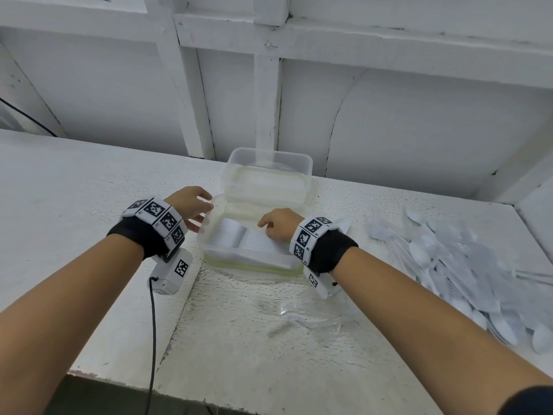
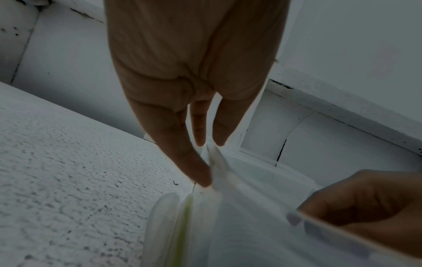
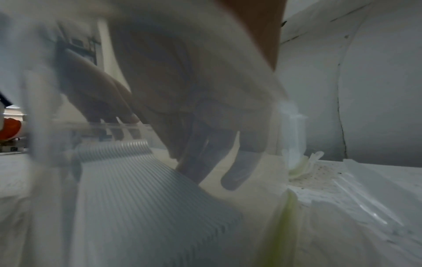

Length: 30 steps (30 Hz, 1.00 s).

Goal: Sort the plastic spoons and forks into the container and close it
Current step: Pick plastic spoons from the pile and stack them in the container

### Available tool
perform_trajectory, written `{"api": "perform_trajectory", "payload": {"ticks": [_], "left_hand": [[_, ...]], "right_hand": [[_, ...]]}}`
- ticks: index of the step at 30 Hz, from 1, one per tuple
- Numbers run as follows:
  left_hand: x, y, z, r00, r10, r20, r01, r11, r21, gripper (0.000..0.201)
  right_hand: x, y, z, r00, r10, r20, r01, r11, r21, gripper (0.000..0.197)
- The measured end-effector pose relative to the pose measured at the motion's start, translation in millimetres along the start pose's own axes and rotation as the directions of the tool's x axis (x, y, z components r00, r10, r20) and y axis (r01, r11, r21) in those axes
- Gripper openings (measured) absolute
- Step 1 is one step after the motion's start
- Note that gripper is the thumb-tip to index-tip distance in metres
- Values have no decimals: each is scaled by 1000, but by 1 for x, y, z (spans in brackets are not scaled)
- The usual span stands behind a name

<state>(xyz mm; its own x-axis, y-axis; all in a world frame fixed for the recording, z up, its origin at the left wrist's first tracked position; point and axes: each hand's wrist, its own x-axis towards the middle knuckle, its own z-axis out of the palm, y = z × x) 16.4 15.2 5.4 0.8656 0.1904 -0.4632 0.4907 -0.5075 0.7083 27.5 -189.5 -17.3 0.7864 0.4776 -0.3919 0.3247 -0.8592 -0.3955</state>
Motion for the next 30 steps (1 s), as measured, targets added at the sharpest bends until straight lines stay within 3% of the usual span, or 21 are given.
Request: {"api": "perform_trajectory", "payload": {"ticks": [3, 5, 8, 11, 15, 18, 20, 23, 27, 30], "left_hand": [[-2, 2, -2, 1000, 10, -18, -10, 1000, 22, 32], [-4, 6, -4, 997, 51, -54, -43, 989, 140, 33], [-10, 18, -2, 965, 217, -148, -173, 948, 267, 32], [-25, 37, 12, 899, 396, -187, -343, 902, 261, 27], [-54, 74, 52, 838, 539, -86, -518, 834, 188, 17], [-75, 103, 98, 806, 590, 44, -590, 799, 113, 18], [-82, 117, 133, 797, 591, 124, -603, 789, 118, 21], [-78, 123, 186, 820, 543, 180, -572, 788, 228, 27], [-61, 116, 236, 909, 321, 267, -414, 777, 474, 39], [-49, 115, 253, 953, 236, 188, -302, 709, 637, 36]], "right_hand": [[-1, 0, -4, 1000, -6, 0, 6, 999, -44, 38], [-4, 1, -7, 1000, -18, -20, 17, 999, -47, 37], [-16, 5, -17, 995, -53, -82, 53, 999, -8, 34], [-38, 16, -37, 971, -97, -219, 113, 992, 63, 30], [-80, 48, -66, 919, -13, -394, 126, 957, 262, 26], [-113, 85, -76, 890, 76, -450, 63, 956, 286, 25], [-134, 110, -75, 869, 128, -478, 9, 962, 272, 24], [-158, 144, -63, 841, 202, -502, -59, 957, 285, 22], [-177, 169, -43, 861, 266, -433, -123, 936, 330, 23], [-184, 175, -30, 871, 270, -411, -119, 927, 356, 23]]}}
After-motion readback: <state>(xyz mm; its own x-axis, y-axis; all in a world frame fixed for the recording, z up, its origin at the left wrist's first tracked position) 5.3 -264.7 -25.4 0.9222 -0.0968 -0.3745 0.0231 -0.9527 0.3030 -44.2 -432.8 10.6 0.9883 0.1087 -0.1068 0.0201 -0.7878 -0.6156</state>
